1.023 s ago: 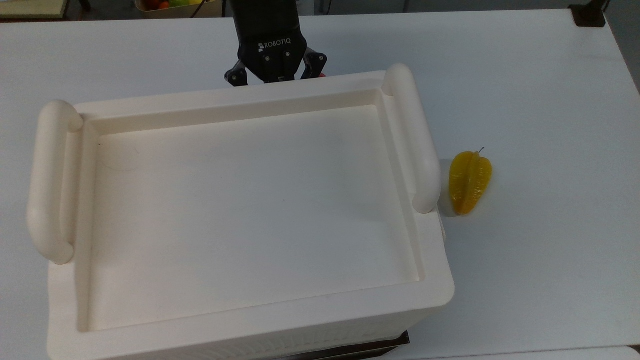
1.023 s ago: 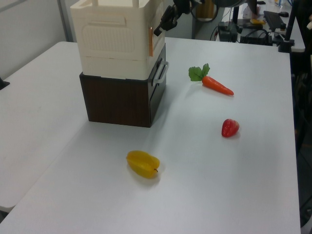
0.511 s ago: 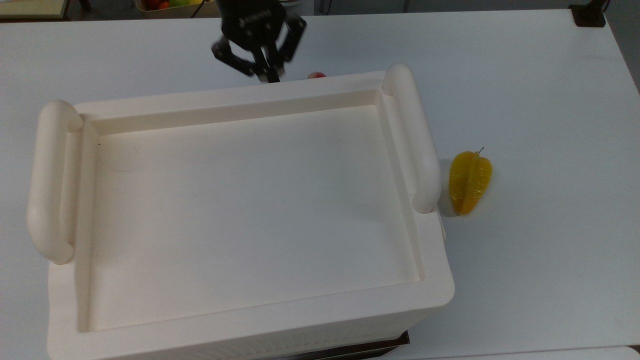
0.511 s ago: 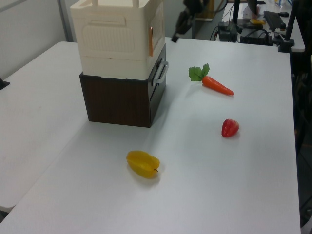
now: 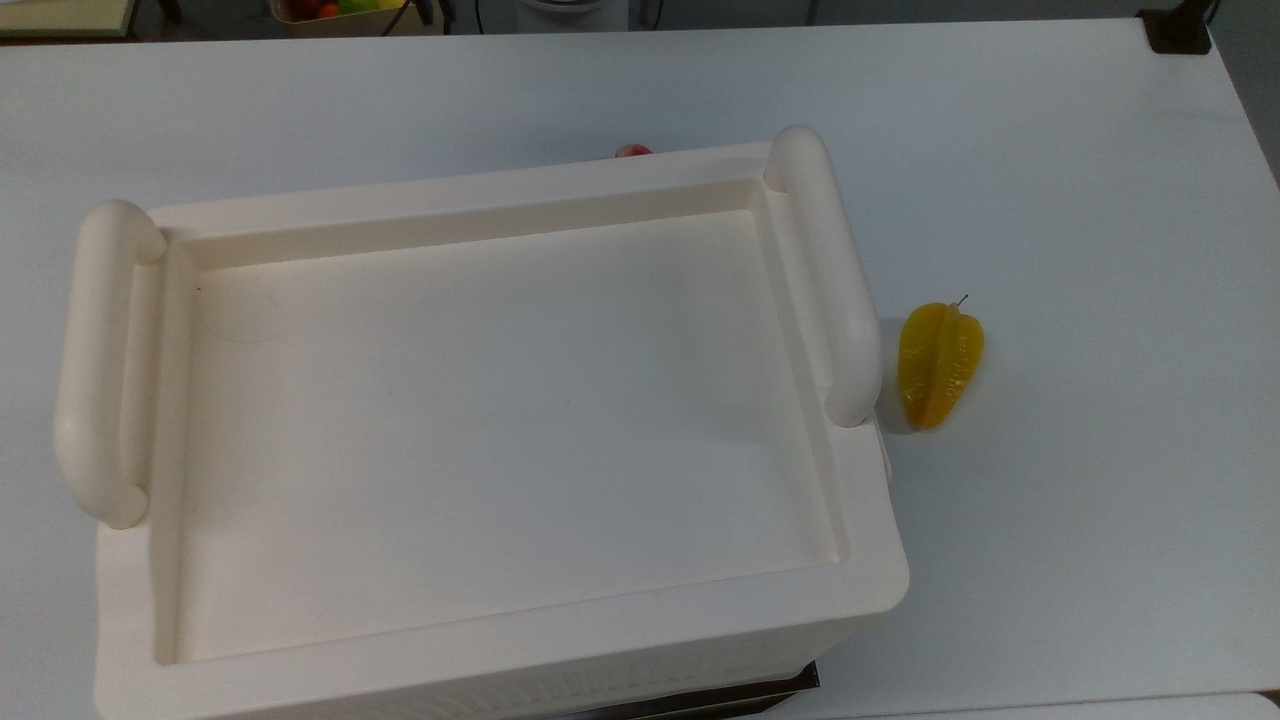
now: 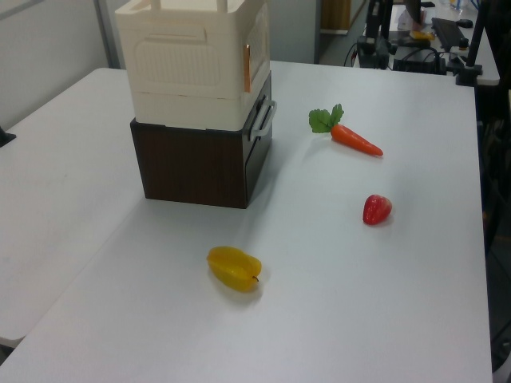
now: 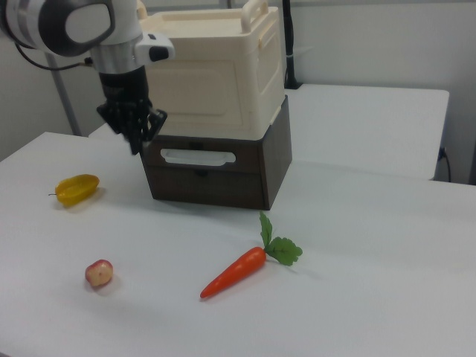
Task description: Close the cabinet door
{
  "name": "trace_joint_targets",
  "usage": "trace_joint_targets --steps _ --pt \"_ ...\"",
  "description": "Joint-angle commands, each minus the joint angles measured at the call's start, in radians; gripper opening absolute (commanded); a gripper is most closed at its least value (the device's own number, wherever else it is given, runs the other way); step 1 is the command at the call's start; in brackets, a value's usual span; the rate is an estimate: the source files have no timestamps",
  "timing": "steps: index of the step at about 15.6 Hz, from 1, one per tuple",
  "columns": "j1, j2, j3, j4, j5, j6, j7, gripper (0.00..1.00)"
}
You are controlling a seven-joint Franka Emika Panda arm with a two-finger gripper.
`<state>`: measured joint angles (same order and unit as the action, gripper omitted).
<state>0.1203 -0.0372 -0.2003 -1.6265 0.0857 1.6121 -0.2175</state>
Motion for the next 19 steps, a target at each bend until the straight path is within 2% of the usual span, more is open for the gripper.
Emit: trace_joint_targets --steps 1,7,19 --pt "-0.044 -0.018 0.058 -0.027 -0.047 -0.06 0.063 1.0" --pt "-0.041 0.022 0.05 -0.001 -0.047 -0.064 0.061 1.0" --pt "-0.051 0.019 0.05 0.01 -0.047 -0.064 0.072 1.0"
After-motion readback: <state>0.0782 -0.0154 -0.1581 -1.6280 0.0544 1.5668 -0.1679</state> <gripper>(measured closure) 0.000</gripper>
